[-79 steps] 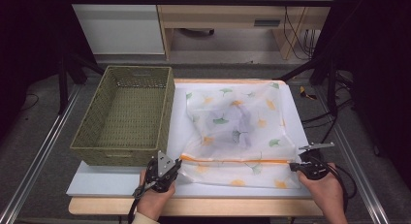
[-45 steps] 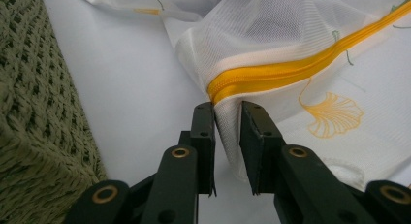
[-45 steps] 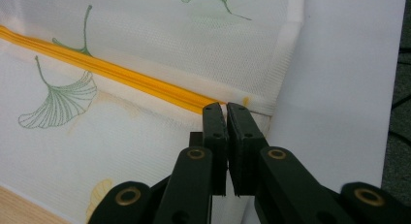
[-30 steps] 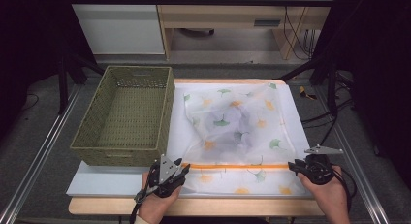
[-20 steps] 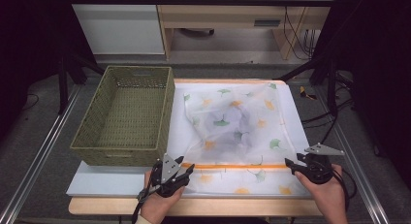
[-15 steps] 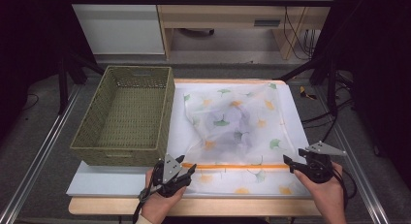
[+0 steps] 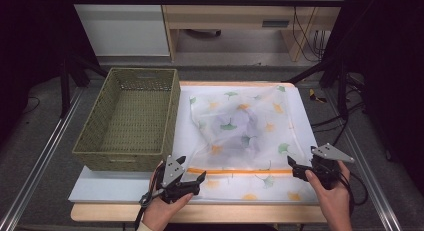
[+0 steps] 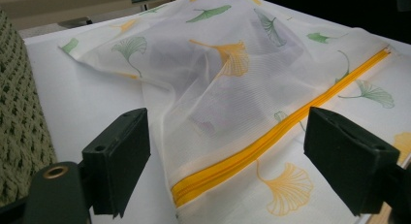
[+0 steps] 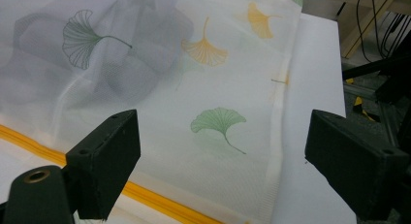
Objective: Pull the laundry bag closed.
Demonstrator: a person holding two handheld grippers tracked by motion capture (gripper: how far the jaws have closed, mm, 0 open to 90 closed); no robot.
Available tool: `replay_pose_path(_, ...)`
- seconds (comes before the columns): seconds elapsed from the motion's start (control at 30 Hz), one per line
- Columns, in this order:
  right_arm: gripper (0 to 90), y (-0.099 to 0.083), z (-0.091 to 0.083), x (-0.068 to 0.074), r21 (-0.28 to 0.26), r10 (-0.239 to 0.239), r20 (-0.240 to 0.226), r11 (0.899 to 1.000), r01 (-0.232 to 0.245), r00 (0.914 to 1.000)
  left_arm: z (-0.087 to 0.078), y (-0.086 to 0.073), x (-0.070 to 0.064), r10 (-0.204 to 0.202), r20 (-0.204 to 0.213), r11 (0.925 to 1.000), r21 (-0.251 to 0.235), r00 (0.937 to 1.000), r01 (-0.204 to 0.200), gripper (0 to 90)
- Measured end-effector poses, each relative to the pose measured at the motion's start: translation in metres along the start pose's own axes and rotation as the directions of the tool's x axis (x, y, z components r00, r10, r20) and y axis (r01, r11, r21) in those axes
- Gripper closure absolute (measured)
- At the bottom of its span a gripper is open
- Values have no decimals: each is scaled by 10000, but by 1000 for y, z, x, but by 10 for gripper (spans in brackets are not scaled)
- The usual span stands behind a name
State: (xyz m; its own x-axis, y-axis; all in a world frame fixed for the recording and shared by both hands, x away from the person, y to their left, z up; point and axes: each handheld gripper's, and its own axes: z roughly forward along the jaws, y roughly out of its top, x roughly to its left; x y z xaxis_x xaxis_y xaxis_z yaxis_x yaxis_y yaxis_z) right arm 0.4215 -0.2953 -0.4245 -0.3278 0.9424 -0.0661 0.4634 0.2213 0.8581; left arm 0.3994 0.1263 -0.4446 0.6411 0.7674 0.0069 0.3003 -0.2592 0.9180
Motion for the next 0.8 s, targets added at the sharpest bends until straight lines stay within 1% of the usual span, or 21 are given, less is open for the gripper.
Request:
replay_pose_path(0.07, 126, 1, 0, 0, -112, -64, 37, 9999, 65, 10000, -1, 1, 0, -5, 66, 10000, -76, 10000, 6, 149)
replay_pose_path(0.1, 121, 2, 0, 0, -182, -25, 19, 9998, 25, 10000, -1, 1, -1, 4, 65, 9999, -104, 10000, -3, 141)
replay_pose_path(0.2, 120, 2, 0, 1, -213, 4, 13, 9998, -4, 10000, -1, 1, -1, -5, 144, 9999, -139, 9999, 7, 129)
replay_pose_path(0.33, 111, 2, 0, 2, -298, -53, 24, 9995, 53, 10000, -3, 3, -1, -12, 140, 9997, -234, 9999, 15, 116)
replay_pose_path(0.47, 110, 3, -1, 2, -410, 61, 47, 9991, -59, 10000, -5, 5, 0, -45, 142, 9993, -369, 9999, 50, 102)
replay_pose_path(0.63, 105, 4, 0, 3, -456, 41, 134, 9990, -35, 9999, -7, 6, 1, -90, 147, 9987, -493, 9999, 97, 93)
replay_pose_path(0.8, 104, 5, 0, 5, -500, 67, 93, 9987, -62, 9999, -11, 9, 3, -113, 114, 9977, -664, 9999, 120, 91)
